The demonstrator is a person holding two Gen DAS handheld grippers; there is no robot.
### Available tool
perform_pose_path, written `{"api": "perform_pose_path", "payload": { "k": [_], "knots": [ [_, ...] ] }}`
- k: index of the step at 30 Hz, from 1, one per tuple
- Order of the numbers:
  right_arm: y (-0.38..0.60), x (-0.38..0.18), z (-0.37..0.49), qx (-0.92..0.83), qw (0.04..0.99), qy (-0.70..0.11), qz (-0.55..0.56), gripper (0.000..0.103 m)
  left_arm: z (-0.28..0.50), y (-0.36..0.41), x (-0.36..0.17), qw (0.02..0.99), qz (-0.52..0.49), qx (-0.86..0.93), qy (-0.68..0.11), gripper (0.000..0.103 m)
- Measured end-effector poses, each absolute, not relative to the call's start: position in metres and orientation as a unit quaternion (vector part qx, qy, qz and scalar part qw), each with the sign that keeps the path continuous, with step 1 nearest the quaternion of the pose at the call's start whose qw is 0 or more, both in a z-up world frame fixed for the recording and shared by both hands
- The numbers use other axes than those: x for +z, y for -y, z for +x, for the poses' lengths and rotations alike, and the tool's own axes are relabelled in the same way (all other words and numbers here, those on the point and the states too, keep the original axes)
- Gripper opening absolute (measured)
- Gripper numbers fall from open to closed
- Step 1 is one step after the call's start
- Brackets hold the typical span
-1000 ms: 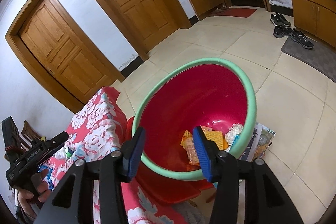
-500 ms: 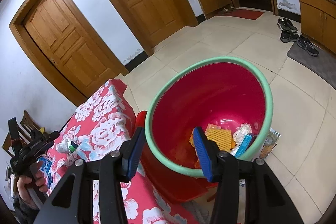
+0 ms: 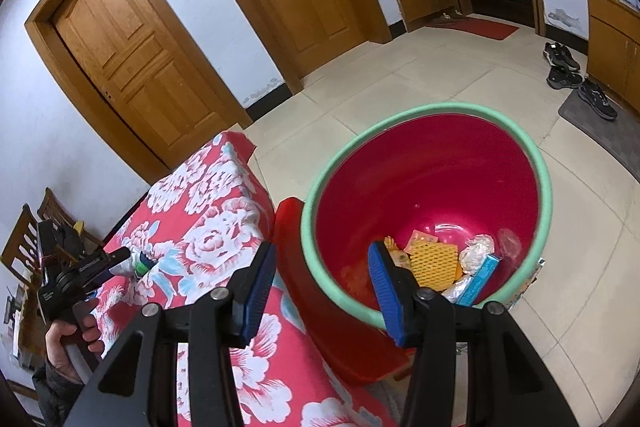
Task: Collect trash
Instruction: 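Move both grippers back over the table toward the white sock, then grasp the white sock with the left gripper, then grasp the green-and-blue toy with the right gripper while the left holds the sock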
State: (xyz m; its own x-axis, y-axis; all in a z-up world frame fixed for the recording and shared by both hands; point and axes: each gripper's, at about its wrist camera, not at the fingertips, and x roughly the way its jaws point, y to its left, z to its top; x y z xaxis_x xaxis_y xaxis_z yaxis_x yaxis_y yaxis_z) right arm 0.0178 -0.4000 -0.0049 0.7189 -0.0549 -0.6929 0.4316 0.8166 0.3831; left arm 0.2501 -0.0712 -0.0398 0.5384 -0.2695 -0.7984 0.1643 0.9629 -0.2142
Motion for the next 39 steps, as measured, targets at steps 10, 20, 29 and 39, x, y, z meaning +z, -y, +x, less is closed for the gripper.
{"api": "perform_pose_path", "payload": {
  "k": [10,20,29,39],
  "knots": [
    [0.377,0.002,0.040,-0.113,0.894,-0.363,0.237,0.051,0.250,0.057,-0.043,0.872,-0.096,-0.131,-0.462,0.031],
    [0.332,0.013,0.080,-0.059,0.902,-0.380,0.198,0.051,0.230,0.018,-0.016,0.896,-0.104,-0.111,-0.417,0.030],
    [0.274,0.012,0.127,0.004,0.896,-0.405,0.183,0.051,0.226,-0.031,-0.015,0.911,-0.109,-0.051,-0.395,0.030],
    [0.207,-0.009,0.181,0.056,0.881,-0.440,0.165,0.051,0.222,-0.048,-0.023,0.910,-0.132,-0.044,-0.391,0.031]
  ]
}}
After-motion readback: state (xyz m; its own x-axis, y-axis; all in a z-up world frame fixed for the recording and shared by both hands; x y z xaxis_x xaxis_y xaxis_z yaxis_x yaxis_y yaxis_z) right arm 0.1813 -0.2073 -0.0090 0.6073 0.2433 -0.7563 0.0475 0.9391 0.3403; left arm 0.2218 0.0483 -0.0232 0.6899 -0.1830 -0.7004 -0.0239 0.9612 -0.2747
